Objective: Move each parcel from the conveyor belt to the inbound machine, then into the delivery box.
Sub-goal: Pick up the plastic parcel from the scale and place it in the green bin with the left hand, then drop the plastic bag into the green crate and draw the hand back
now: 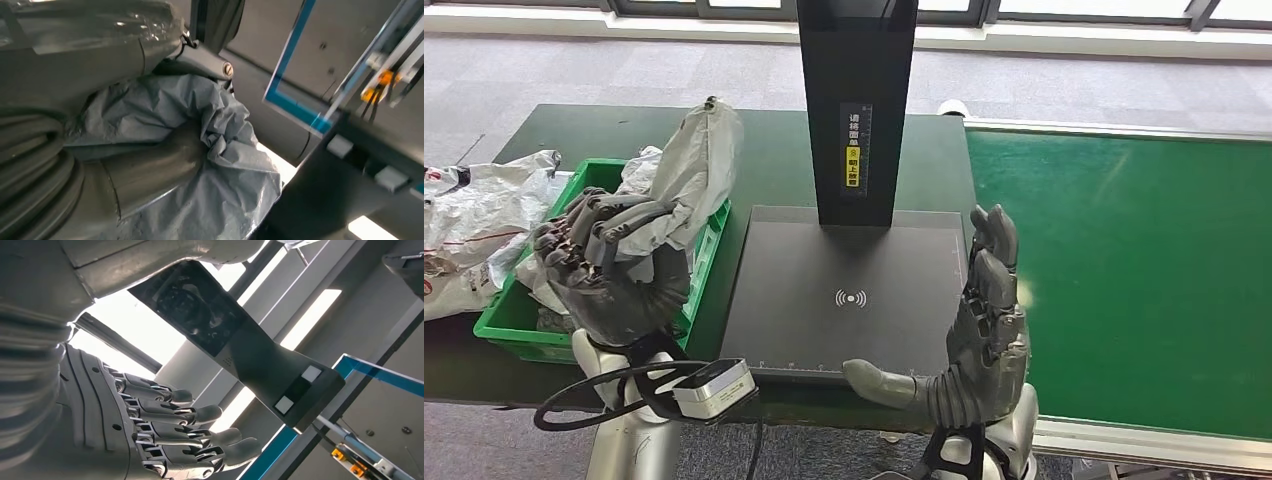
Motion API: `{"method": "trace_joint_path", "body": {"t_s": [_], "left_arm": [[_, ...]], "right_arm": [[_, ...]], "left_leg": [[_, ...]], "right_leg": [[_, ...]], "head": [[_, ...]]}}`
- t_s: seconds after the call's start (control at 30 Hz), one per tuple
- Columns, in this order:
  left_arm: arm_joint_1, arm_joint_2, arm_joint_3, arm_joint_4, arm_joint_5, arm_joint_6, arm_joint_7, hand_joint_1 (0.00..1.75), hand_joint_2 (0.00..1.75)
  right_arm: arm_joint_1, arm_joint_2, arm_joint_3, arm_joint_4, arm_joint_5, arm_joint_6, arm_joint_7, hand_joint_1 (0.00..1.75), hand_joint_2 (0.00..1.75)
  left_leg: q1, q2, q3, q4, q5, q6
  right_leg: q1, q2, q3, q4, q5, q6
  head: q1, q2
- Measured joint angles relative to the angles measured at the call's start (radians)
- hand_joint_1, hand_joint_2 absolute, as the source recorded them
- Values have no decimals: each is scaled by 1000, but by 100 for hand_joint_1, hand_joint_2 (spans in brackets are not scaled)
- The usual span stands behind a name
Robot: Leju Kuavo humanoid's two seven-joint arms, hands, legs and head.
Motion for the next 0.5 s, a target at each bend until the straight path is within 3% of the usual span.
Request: {"method": "trace_joint_path", "body": {"t_s": [0.37, 0.5], "left_arm": [[58, 7, 187, -287, 351, 0, -4, 175, 175], [67, 11, 279, -330, 389, -2, -2, 175, 175]], "right_arm": [[29, 0, -2, 2, -16, 0, -3, 0, 175], [17, 0, -2, 10, -21, 0, 17, 0, 175]], "left_leg": [[0, 0, 0, 0, 0, 0], [0, 0, 0, 0, 0, 0]], "right_leg": [[0, 0, 0, 0, 0, 0], [0, 0, 0, 0, -1, -1]], "head": [[0, 0], [0, 0]]}}
